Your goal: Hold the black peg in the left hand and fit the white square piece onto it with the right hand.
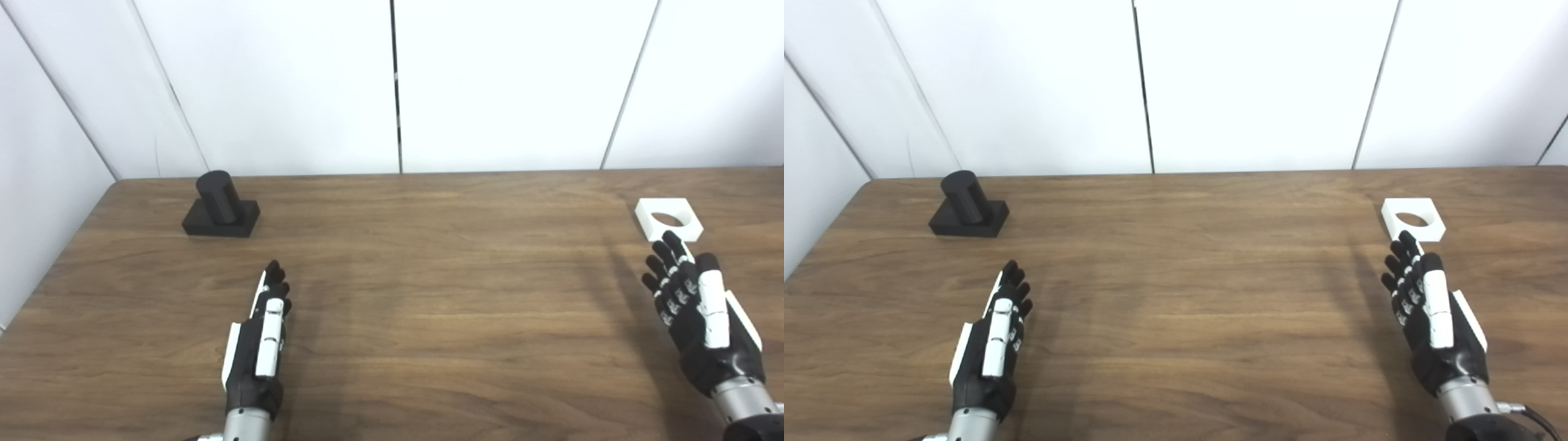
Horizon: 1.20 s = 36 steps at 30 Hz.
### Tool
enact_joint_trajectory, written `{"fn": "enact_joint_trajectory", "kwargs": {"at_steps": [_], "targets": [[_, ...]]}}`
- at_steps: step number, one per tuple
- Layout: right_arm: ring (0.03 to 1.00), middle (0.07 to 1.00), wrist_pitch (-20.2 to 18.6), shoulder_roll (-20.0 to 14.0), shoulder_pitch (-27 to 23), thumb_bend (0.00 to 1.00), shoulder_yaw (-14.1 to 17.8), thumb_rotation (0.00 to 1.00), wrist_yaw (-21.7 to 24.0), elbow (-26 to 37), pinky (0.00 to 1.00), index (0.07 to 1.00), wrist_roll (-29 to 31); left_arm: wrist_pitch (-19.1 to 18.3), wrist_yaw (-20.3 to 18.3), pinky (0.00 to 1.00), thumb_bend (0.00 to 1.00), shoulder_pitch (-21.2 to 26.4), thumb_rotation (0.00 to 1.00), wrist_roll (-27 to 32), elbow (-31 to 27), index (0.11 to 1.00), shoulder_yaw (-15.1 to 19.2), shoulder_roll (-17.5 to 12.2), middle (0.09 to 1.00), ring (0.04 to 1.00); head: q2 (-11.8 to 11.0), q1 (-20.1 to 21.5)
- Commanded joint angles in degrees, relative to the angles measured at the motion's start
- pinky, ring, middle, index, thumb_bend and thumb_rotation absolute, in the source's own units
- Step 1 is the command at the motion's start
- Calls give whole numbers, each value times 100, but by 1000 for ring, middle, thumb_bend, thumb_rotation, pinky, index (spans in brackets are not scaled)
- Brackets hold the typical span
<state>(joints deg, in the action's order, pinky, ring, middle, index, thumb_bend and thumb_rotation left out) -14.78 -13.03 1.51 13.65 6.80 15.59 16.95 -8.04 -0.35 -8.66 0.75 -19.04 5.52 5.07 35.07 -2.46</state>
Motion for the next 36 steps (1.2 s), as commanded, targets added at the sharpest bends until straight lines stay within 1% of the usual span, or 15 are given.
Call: {"fn": "enact_joint_trajectory", "kwargs": {"at_steps": [1, 7, 12, 13, 15, 17, 20, 21, 22, 23, 24, 25, 28, 33, 36], "targets": [[1000, 1000, 135, -115, -198, 558, 39, 1000, 37, 138, 1000, 1000, 69, 204, 17, 1000, 515, -111, 902, 21, -229, 1000, 12, -152, 1000, 1000, 1, -18], [1000, 1000, 100, -117, -235, 561, 12, 1000, 38, 149, 1000, 1000, 62, 264, 22, 1000, 501, -97, 870, 4, -173, 1000, 29, -158, 1000, 1000, -3, -51], [1000, 1000, 122, -112, -267, 547, -20, 1000, 43, 120, 1000, 1000, 38, 264, 30, 1000, 532, -85, 846, -16, -165, 1000, 27, -155, 1000, 1000, -4, -94], [1000, 1000, 127, -113, -273, 544, -27, 1000, 43, 112, 1000, 1000, 30, 263, 34, 1000, 545, -74, 816, -19, -162, 1000, 33, -158, 1000, 1000, -1, -117], [1000, 1000, 139, -115, -288, 546, -31, 1000, 51, 92, 1000, 1000, 32, 264, 46, 1000, 568, -54, 633, -53, -166, 1000, 44, -180, 1000, 1000, -12, -163], [1000, 1000, 130, -118, -314, 553, -29, 1000, 57, 72, 1000, 1000, 54, 248, 141, 1000, 656, -28, 457, -347, -206, 1000, 46, -237, 1000, 1000, 2, -225], [1000, 1000, 127, -125, -350, 552, -22, 1000, 57, 59, 1000, 1000, 63, 160, 291, 997, 737, 80, 349, -839, -282, 1000, 113, -358, 999, 993, 48, -354], [1000, 1000, 152, -115, -362, 550, -7, 1000, 58, 43, 1000, 1000, 87, 58, 317, 995, 748, 142, 338, -935, -327, 1000, 175, -413, 999, 988, 54, -399], [1000, 1000, 207, -101, -378, 546, 11, 1000, 75, 4, 1000, 1000, 128, -74, 334, 995, 748, 236, 288, -987, -359, 1000, 279, -490, 995, 988, 65, -445], [1000, 1000, 248, -92, -389, 547, 23, 1000, 88, -26, 1000, 1000, 159, -165, 336, 977, 787, 300, 242, -1005, -379, 1000, 354, -537, 995, 989, 64, -450], [1000, 1000, 293, -86, -398, 548, 33, 1000, 102, -60, 1000, 1000, 186, -252, 346, 971, 800, 367, 227, -1016, -386, 1000, 438, -594, 994, 990, 66, -463], [1000, 1000, 318, -83, -404, 553, 41, 1000, 106, -83, 1000, 1000, 202, -311, 358, 969, 838, 419, 204, -998, -382, 1000, 507, -643, 993, 991, 66, -463], [1000, 1000, 317, -87, -429, 569, 71, 1000, 115, -121, 1000, 1000, 266, -437, 402, 989, 878, 573, 136, -897, -357, 1000, 717, -865, 999, 998, 120, -493], [1000, 1000, 290, -168, -485, 589, 59, 1000, 148, -160, 1000, 1000, 272, -1050, 525, 991, 975, 854, 164, -1162, -402, 1000, 885, -1222, 1000, 1000, 151, -511], [1000, 1000, 269, -212, -520, 590, 63, 1000, 182, -174, 1000, 1000, 304, -1290, 503, 1000, 999, 1031, 136, -1170, -396, 1000, 933, -1393, 1000, 1000, 148, -527]]}}
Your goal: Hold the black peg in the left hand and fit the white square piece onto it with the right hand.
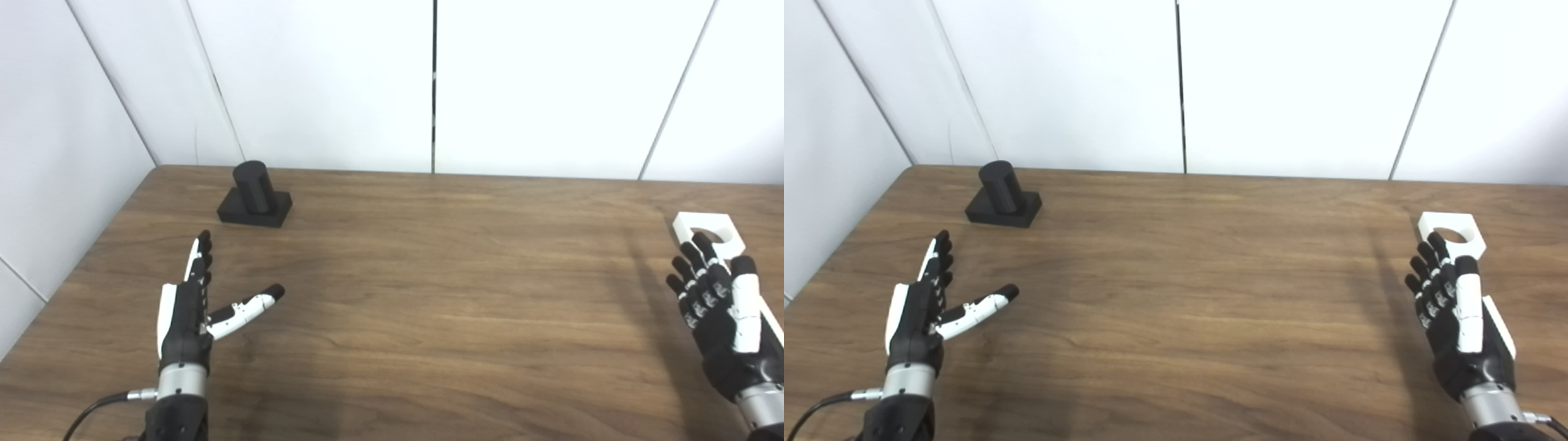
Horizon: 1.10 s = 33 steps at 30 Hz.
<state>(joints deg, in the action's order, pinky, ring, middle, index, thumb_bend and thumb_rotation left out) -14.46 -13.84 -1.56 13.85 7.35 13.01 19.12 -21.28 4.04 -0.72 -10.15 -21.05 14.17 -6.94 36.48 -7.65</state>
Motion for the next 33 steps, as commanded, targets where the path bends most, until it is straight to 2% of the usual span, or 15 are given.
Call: {"fn": "enact_joint_trajectory", "kwargs": {"at_steps": [1, 5, 10, 14, 19, 21, 27, 33], "targets": [[1000, 1000, 231, -145, -222, 587, 45, 1000, 137, 81, 1000, 1000, 107, 23, 59, 990, 998, 280, 125, -83, -177, 1000, 71, -244, 1000, 1000, 8, -9], [1000, 1000, 166, -185, -250, 566, 61, 1000, 131, 116, 1000, 1000, 150, -242, 68, 995, 1000, 530, 114, -161, -73, 1000, 94, -458, 1000, 1000, 15, -31], [1000, 1000, 150, -204, -266, 577, 50, 1000, 86, 119, 1000, 1000, 56, -526, 116, 1000, 1000, 828, 177, -543, 133, 988, 17, -699, 1000, 1000, 23, -36], [1000, 1000, 149, -218, -296, 569, 54, 1000, 104, 102, 1000, 1000, 70, -549, -22, 974, 999, 1146, 124, -448, 380, 991, 97, -879, 1000, 1000, 22, -38], [1000, 1000, 108, -272, -331, 567, 50, 1000, 139, 115, 1000, 1000, 88, -555, -119, 1000, 1000, 1516, 113, -397, 870, 974, 162, -1153, 1000, 1000, 13, -53], [1000, 1000, 99, -290, -338, 567, 49, 1000, 145, 121, 1000, 1000, 90, -558, -174, 1000, 984, 1646, 137, -515, 1107, 977, 138, -1294, 1000, 1000, 12, -63], [1000, 1000, 67, -328, -325, 574, 39, 1000, 128, 129, 1000, 1000, 93, -558, -279, 1000, 984, 2036, 113, -782, 1754, 957, -13, -1675, 1000, 1000, 15, -87], [1000, 995, 98, -336, -298, 573, 41, 1000, 120, 136, 1000, 1000, 82, -563, -479, 1000, 986, 2441, 110, -792, 2354, 939, -21, -1869, 1000, 1000, 9, -123]]}}
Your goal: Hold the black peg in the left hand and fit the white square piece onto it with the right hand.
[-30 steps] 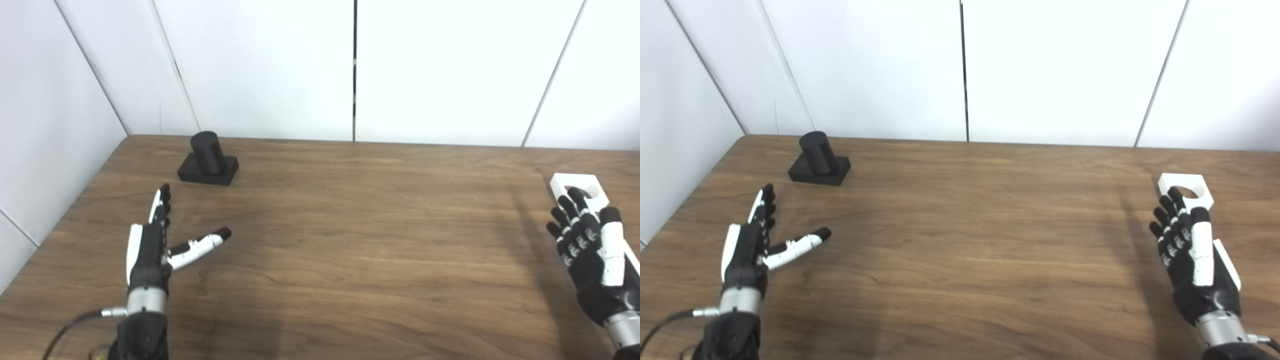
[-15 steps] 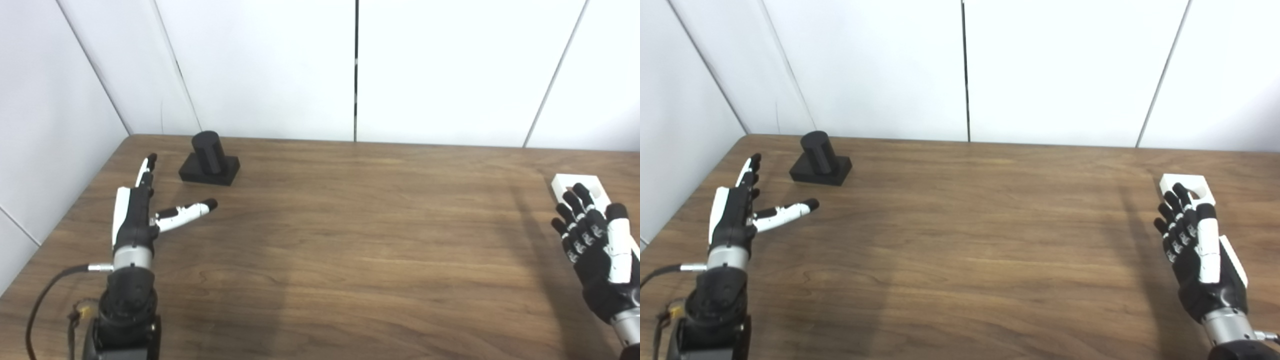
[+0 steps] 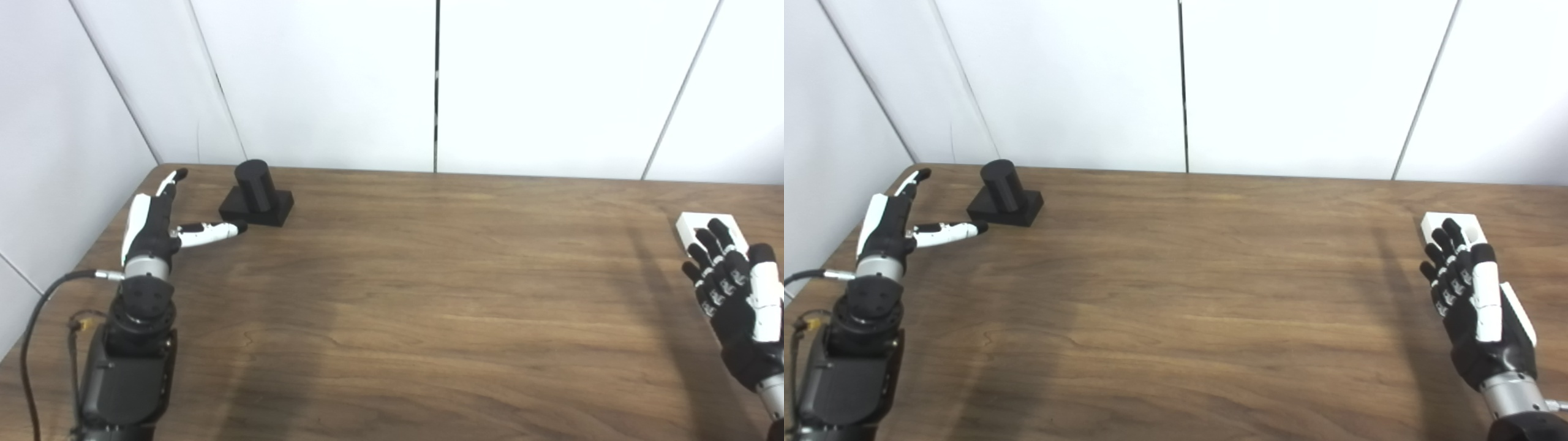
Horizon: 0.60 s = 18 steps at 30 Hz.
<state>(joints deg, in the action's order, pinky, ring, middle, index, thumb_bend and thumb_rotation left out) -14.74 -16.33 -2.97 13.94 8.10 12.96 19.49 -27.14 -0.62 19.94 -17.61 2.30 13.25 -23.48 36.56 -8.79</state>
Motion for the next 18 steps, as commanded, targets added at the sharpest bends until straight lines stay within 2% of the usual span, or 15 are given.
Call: {"fn": "enact_joint_trajectory", "kwargs": {"at_steps": [1, 7, 14, 18], "targets": [[1000, 992, 129, -89, -153, 569, 33, 1000, 49, 145, 1000, 1000, 48, 23, -34, 1000, 991, 430, 109, -33, 95, 938, 91, -221, 1000, 1000, 2, -12], [1000, 988, 76, -107, -127, 580, 16, 1000, 39, 192, 1000, 1000, 23, 23, -265, 1000, 1000, 783, 141, -278, 716, 936, -152, -455, 1000, 1000, 0, -12], [1000, 985, 71, -118, -100, 586, 5, 1000, 60, 204, 1000, 1000, 26, 72, -290, 1000, 1000, 1133, 192, -481, 1441, 934, -739, -882, 1000, 1000, -12, -24], [1000, 992, 112, -125, -84, 581, -11, 1000, 76, 183, 1000, 1000, 3, 141, -334, 1000, 1000, 1235, 169, -479, 1610, 928, -998, -1007, 1000, 1000, -27, -48]]}}
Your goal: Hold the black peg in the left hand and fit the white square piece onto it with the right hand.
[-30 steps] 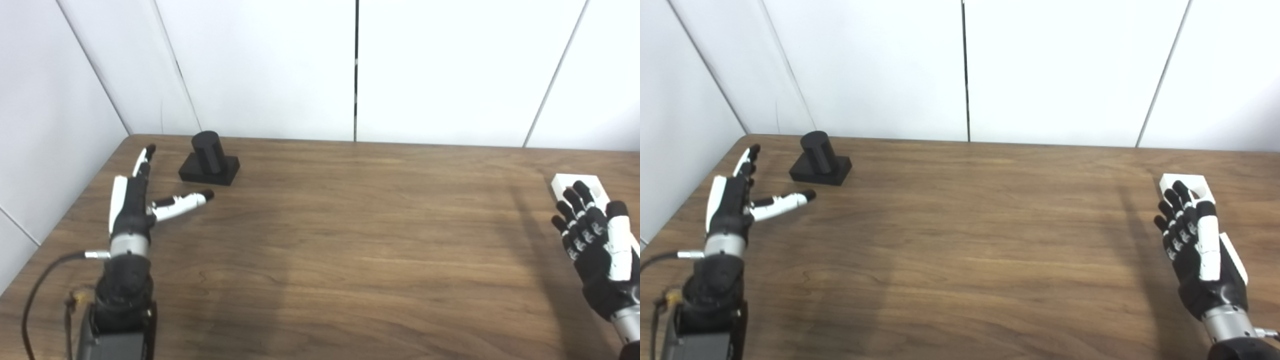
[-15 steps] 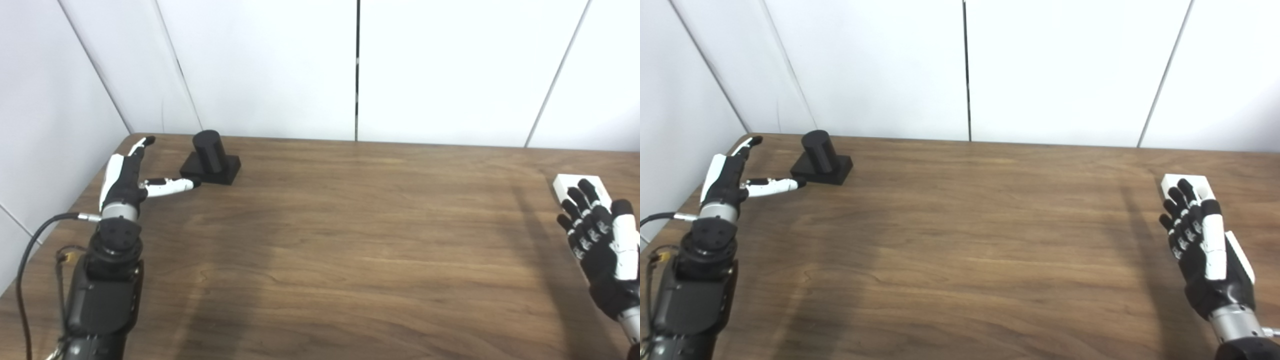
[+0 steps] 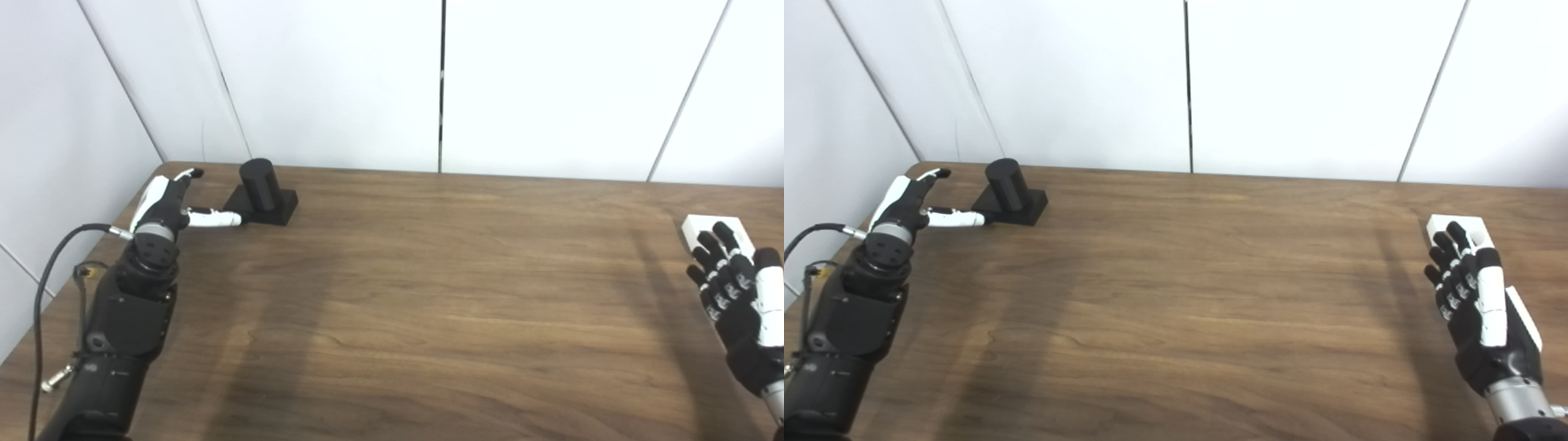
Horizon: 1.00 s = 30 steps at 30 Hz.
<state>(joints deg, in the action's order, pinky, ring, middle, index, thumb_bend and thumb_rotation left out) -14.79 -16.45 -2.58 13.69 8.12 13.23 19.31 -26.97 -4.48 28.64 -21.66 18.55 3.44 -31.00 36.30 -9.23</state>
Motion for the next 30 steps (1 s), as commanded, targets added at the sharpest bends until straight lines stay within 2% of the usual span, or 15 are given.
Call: {"fn": "enact_joint_trajectory", "kwargs": {"at_steps": [1, 9, 15, 23, 30], "targets": [[1000, 992, 126, -119, -117, 580, 12, 1000, 81, 155, 1000, 1000, 21, 141, 15, 1000, 1000, 434, 169, -108, 88, 928, -115, -293, 1000, 1000, -2, -1], [1000, 993, -60, -151, -62, 571, 58, 1000, -6, 347, 1000, 1000, -22, 444, -226, 1000, 1000, 832, 89, -167, 743, 931, -693, -538, 1000, 1000, -19, 41], [1000, 985, -49, -159, -10, 574, 71, 1000, 23, 364, 1000, 1000, -23, 521, -377, 1000, 1000, 963, 100, -254, 873, 952, -998, -621, 1000, 1000, -45, 55], [1000, 985, -58, -139, 7, 597, 77, 1000, 19, 374, 1000, 1000, 8, 641, -526, 1000, 985, 1073, 80, -327, 851, 954, -1225, -692, 1000, 1000, -64, 14], [1000, 981, -17, -139, 37, 592, 83, 1000, 54, 329, 1000, 1000, 42, 854, -507, 1000, 976, 1178, 77, -378, 1048, 954, -1311, -676, 1000, 1000, -101, -6]]}}
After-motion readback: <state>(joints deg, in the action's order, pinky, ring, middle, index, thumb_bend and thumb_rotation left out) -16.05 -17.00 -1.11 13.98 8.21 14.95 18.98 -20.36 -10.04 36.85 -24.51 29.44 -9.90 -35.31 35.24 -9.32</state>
